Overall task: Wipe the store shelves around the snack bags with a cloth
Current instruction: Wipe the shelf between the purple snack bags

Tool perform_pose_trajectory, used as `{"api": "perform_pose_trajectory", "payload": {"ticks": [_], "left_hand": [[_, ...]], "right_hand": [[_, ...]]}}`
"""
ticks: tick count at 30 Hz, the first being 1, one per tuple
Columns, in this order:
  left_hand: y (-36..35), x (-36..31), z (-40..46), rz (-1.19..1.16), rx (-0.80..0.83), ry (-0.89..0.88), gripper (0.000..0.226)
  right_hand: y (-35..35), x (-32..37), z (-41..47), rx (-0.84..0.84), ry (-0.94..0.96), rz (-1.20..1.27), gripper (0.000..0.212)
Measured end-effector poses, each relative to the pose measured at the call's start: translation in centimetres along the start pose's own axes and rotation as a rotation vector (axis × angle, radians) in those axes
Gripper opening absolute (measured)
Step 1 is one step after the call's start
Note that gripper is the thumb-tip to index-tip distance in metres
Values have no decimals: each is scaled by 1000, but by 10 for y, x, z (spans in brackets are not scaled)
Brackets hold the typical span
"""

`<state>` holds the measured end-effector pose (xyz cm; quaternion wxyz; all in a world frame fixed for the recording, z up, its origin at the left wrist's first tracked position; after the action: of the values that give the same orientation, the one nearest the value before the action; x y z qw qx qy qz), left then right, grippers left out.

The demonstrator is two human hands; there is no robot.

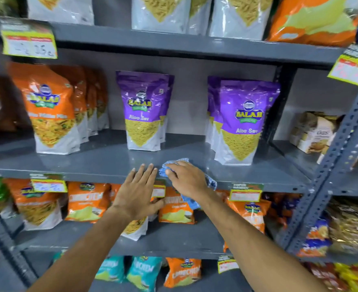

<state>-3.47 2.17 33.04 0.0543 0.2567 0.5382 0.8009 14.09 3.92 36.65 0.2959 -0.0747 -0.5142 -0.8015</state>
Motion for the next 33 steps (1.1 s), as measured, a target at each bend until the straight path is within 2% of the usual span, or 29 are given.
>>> {"api": "perform_pose_trajectory", "payload": {"ticks": [3, 6, 8, 11, 13, 17, 19, 22, 25, 30, 33], "left_hand": [[-5, 1, -24, -7, -97, 62, 99], [-12, -11, -52, -42, -194, 71, 92], [-28, -23, -67, -20, -169, 28, 95], [-65, -44, -80, -54, -47, -38, 103], [-90, -61, -85, -79, 29, -37, 106], [-144, -97, -87, -130, 171, -56, 106], [-173, -117, -85, -173, 220, -73, 103], [-217, -144, -79, -261, 290, -56, 101], [-258, -163, -69, -325, 346, 13, 103], [-307, -183, -54, -292, 328, 57, 98], [-314, -187, -48, -237, 293, 69, 94]], "right_hand": [[-16, 21, -6, -54, 140, 9, 35], [-20, 25, -28, -194, 337, 17, 29], [-25, 19, -51, -277, 489, 60, 27], [-49, -7, -95, -202, 583, 87, 33], [-77, -37, -120, -81, 521, 73, 36], [-129, -106, -148, 137, 222, 59, 35], [-150, -136, -155, 212, 153, 14, 38], [-181, -176, -153, 311, 121, -1, 46], [-210, -209, -149, 348, 101, 0, 40], [-245, -237, -161, 367, 198, 11, 38], [-250, -237, -166, 389, 199, 17, 46]]}}
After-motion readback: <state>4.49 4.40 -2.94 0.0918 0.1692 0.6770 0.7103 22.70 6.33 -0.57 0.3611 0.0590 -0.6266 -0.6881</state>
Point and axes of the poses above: each hand's wrist, its own z-axis towards the middle knuckle, its own y-axis out of the back of the hand, x = y × z, the point moved 4 cm from there along z, towards the middle knuckle, and after that the axes turned 15 degrees about z, right-handed, at the moved point
